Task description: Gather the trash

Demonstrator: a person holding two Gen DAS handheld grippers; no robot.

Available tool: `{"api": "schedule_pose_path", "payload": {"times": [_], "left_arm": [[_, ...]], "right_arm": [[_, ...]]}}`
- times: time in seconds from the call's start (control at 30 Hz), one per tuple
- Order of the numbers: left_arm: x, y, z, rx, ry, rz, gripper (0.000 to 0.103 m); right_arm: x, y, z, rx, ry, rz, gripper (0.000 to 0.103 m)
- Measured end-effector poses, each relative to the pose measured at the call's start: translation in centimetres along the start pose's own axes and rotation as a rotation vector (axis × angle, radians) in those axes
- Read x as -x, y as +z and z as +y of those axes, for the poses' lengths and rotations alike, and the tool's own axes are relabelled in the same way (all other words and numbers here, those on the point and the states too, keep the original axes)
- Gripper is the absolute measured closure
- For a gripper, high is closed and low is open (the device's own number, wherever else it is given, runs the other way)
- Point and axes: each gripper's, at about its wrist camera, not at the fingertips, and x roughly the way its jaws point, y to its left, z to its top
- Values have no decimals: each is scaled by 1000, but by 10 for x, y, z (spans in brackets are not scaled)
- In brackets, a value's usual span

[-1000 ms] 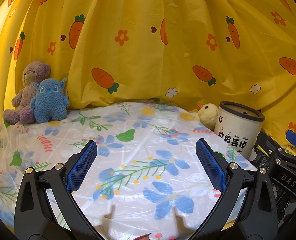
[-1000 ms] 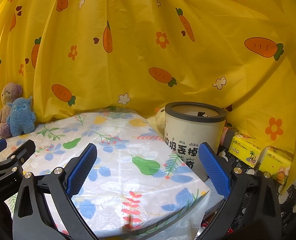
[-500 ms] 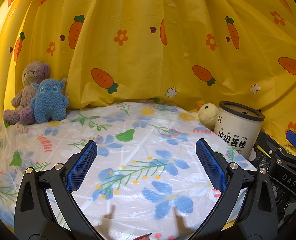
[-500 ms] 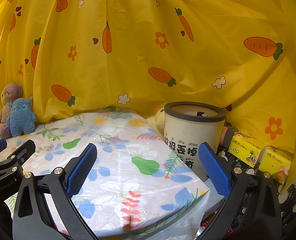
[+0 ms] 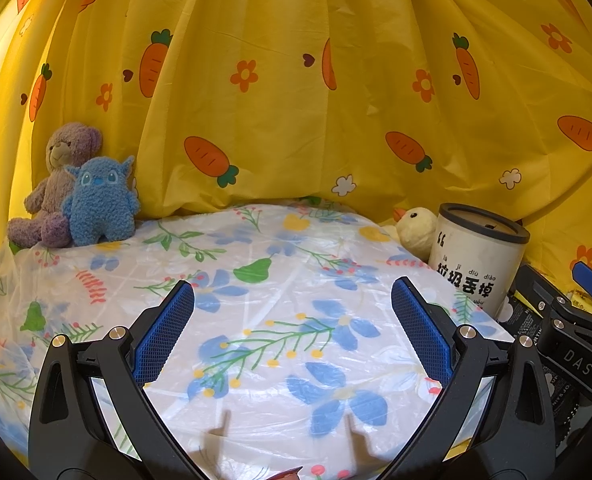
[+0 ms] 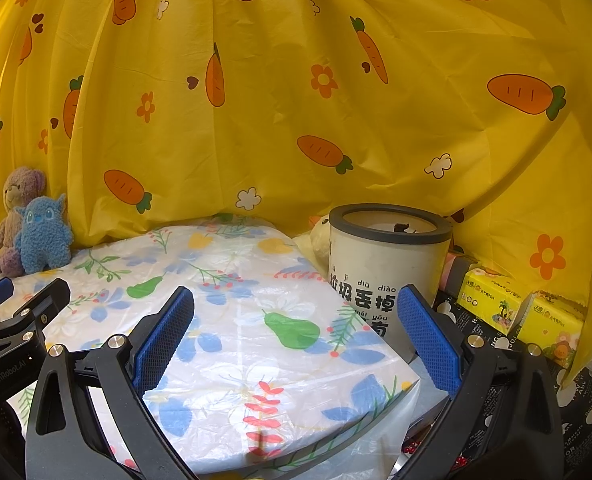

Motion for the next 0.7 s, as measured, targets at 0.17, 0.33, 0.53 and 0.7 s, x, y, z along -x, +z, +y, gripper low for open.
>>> {"api": "schedule_pose_path", "payload": {"times": [0.17,0.33,0.53,0.7], "left_arm": [[-1,1,0,0,2,0,6],[0,0,0,1,5,0,6],[0,-1,-1,1,5,0,6],[1,-1,-1,2,5,-1,6]], "right_arm": [[0,0,0,1,0,-1,5],[0,0,-1,0,1,1,5],[1,0,0,1,1,-1,5],[1,0,0,-1,1,0,5]]}}
